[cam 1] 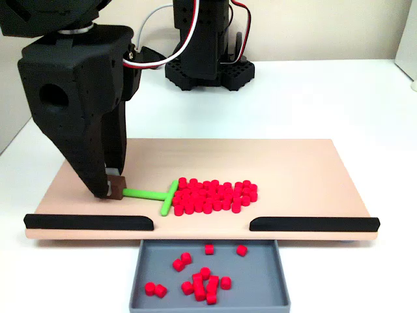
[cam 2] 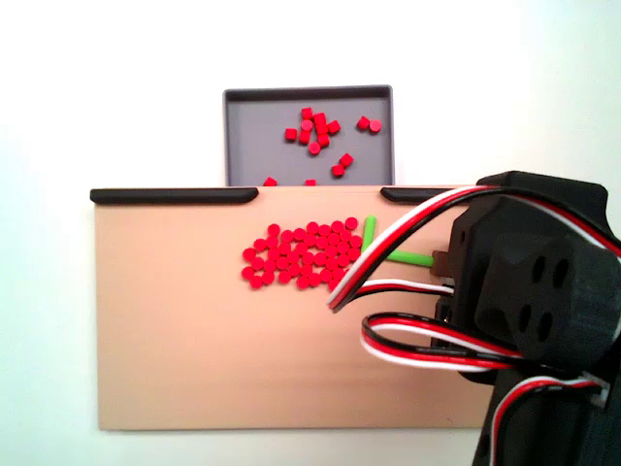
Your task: Push granules from right to the grey container
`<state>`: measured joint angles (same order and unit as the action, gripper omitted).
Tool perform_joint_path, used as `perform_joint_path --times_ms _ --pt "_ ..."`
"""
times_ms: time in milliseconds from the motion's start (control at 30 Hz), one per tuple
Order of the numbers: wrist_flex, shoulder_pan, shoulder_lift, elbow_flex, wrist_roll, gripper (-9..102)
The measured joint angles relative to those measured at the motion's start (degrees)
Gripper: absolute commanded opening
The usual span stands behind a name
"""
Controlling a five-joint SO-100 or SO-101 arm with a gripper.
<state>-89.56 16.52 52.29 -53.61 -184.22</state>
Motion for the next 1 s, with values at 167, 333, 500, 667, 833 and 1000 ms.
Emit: perform_joint_path --times_ms 167,333,500,667,833,1000 --pt "0.0 -0.4 0.0 0.0 2.0 0" --pt "0.0 -0.9 0.0 0.0 5.6 0" --pt "0.0 -1.1 0.0 0.0 7.9 0" --pt "0.1 -1.3 0.0 0.0 10.5 0" --pt "0.1 -1.4 0.2 0.0 12.7 0" --pt "0.1 -1.4 0.2 0.0 15.5 0"
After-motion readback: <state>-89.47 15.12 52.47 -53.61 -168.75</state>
